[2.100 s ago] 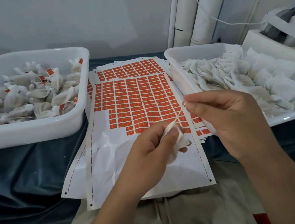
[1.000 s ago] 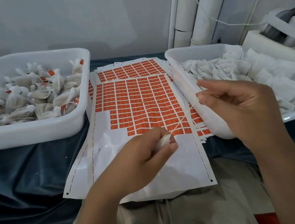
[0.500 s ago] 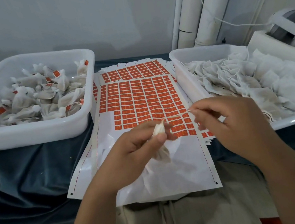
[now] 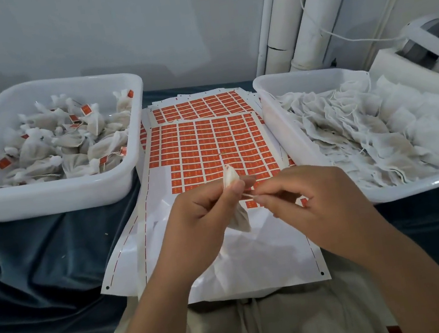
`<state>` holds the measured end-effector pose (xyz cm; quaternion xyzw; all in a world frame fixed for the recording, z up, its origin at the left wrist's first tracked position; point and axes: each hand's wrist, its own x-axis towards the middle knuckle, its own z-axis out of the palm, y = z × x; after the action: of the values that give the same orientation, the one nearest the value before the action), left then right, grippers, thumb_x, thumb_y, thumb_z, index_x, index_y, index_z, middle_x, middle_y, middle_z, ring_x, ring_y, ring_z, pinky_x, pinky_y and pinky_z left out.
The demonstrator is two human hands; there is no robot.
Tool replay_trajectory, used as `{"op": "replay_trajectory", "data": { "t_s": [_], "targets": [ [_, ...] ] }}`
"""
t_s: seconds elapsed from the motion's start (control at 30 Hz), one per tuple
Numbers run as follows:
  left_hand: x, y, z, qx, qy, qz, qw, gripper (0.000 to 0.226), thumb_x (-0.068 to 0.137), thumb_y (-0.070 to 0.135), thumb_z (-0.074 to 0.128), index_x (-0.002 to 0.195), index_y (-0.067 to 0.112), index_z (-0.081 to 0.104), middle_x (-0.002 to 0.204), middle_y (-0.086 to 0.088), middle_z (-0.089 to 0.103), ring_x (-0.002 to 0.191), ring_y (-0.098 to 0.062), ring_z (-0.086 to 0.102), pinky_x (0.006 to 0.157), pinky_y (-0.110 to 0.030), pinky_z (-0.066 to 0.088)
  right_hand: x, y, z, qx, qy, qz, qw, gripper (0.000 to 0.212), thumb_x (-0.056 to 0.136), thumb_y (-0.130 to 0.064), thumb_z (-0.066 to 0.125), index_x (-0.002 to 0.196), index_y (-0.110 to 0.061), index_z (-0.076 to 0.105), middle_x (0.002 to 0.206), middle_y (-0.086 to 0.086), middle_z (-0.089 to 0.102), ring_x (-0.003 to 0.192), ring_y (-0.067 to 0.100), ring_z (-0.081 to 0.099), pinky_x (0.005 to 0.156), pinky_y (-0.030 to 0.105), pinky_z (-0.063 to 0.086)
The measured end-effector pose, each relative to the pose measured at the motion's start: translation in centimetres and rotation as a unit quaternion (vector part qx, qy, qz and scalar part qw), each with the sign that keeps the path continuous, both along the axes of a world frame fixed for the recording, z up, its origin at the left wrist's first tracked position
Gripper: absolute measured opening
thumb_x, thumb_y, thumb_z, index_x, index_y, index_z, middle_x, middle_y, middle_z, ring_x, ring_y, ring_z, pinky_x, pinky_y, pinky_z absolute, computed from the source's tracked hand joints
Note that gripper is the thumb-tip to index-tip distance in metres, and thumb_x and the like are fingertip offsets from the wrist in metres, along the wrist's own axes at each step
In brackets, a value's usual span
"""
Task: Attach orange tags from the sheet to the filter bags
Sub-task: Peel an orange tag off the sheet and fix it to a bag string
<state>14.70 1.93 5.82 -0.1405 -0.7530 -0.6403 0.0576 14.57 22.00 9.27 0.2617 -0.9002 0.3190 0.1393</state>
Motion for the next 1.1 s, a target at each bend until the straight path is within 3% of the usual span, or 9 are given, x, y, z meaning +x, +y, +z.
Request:
{"op": "replay_trajectory", "data": {
  "t_s": [0.1, 0.2, 0.43, 0.6, 0.7, 0.77, 0.87, 0.93, 1.1],
  "targets": [
    [-0.2, -0.5, -0.2, -0.125, 0.015, -0.031, 0.992, 0.035, 0.1, 0.05, 0.049, 0.095, 0.034, 0.08, 0.084, 0.019, 0.076, 0.082, -0.007, 0.072, 0.07, -0.014, 0.053, -0.1, 0.2, 0.2, 0.073, 0.047, 0.016, 0.996, 0.015, 0.098, -0.037, 0.068, 0.099, -0.028, 0.08, 0.093, -0.019, 0.069, 0.082, 0.003, 0.064, 0.069, 0.02, 0.051],
    [-0.3, -1.1, -0.2, -0.207, -0.01, -0.101, 0.973, 0.036, 0.098, 0.056, 0.041, 0.085, 0.041, 0.07, 0.081, 0.022, 0.071, 0.079, -0.004, 0.068, 0.068, -0.01, 0.048, 0.0, 0.3, 0.3, 0.086, 0.065, 0.006, 0.994, 0.017, 0.094, -0.04, 0.068, 0.089, -0.027, 0.077, 0.097, -0.017, 0.065, 0.082, 0.005, 0.061, 0.066, 0.021, 0.05],
    [0.5, -1.3, 0.0, -0.229, -0.085, -0.162, 0.956, 0.038, 0.109, 0.048, 0.033, 0.09, 0.042, 0.065, 0.091, 0.022, 0.064, 0.093, -0.004, 0.059, 0.084, -0.023, 0.044, 0.1, 0.6, 0.4, 0.108, 0.06, 0.064, 0.99, 0.009, 0.097, -0.026, 0.071, 0.096, -0.02, 0.078, 0.101, -0.012, 0.067, 0.087, 0.005, 0.063, 0.072, 0.026, 0.054],
    [0.9, -0.6, 0.2, -0.264, -0.067, -0.186, 0.944, 0.039, 0.104, 0.05, 0.037, 0.085, 0.025, 0.061, 0.082, 0.002, 0.064, 0.077, -0.016, 0.059, 0.073, -0.039, 0.053, 0.1, -0.1, 0.0, 0.09, 0.044, 0.08, 0.992, 0.016, 0.093, -0.037, 0.07, 0.09, -0.024, 0.078, 0.099, -0.016, 0.067, 0.089, 0.005, 0.063, 0.074, 0.019, 0.052],
    [0.8, -0.6, 0.0, -0.251, -0.052, -0.213, 0.943, 0.038, 0.11, 0.044, 0.041, 0.079, 0.033, 0.06, 0.076, 0.009, 0.062, 0.071, -0.01, 0.058, 0.068, -0.024, 0.047, -0.3, -0.1, -0.1, -0.015, -0.088, 0.051, 0.995, 0.014, 0.087, -0.045, 0.074, 0.085, -0.032, 0.078, 0.093, -0.017, 0.07, 0.093, 0.011, 0.067, 0.075, 0.019, 0.053],
    [0.7, -0.8, 0.1, -0.235, -0.047, -0.239, 0.941, 0.037, 0.11, 0.046, 0.041, 0.083, 0.036, 0.065, 0.076, 0.011, 0.06, 0.073, -0.008, 0.058, 0.07, -0.017, 0.045, -0.7, 0.2, -0.2, -0.082, -0.218, 0.064, 0.97, 0.011, 0.088, -0.042, 0.077, 0.085, -0.032, 0.079, 0.091, -0.012, 0.073, 0.091, 0.013, 0.07, 0.08, 0.025, 0.056],
    [0.6, -0.8, 0.0, -0.211, -0.042, -0.273, 0.938, 0.036, 0.108, 0.052, 0.042, 0.098, 0.037, 0.072, 0.076, 0.002, 0.057, 0.073, -0.017, 0.057, 0.069, -0.026, 0.048, -0.9, 0.5, -0.2, -0.146, -0.361, 0.11, 0.915, 0.013, 0.095, -0.033, 0.074, 0.085, -0.027, 0.08, 0.086, -0.004, 0.075, 0.087, 0.011, 0.07, 0.089, 0.035, 0.054],
    [0.6, -0.8, 0.1, -0.187, -0.04, -0.288, 0.938, 0.037, 0.107, 0.056, 0.04, 0.104, 0.039, 0.073, 0.078, -0.007, 0.055, 0.074, -0.024, 0.056, 0.071, -0.037, 0.051, -0.9, 0.6, -0.3, -0.156, -0.37, 0.121, 0.908, 0.015, 0.098, -0.029, 0.071, 0.086, -0.026, 0.079, 0.084, -0.004, 0.075, 0.086, 0.011, 0.069, 0.089, 0.032, 0.051],
    [0.4, -1.1, -0.2, -0.076, -0.064, -0.277, 0.956, 0.045, 0.109, 0.052, 0.036, 0.106, 0.032, 0.076, 0.089, -0.002, 0.063, 0.085, -0.015, 0.061, 0.081, -0.023, 0.051, -1.1, 0.8, -0.4, -0.16, -0.235, 0.118, 0.951, 0.009, 0.096, -0.025, 0.072, 0.094, -0.025, 0.081, 0.098, -0.003, 0.073, 0.096, 0.023, 0.07, 0.087, 0.038, 0.06]
  ]
}}
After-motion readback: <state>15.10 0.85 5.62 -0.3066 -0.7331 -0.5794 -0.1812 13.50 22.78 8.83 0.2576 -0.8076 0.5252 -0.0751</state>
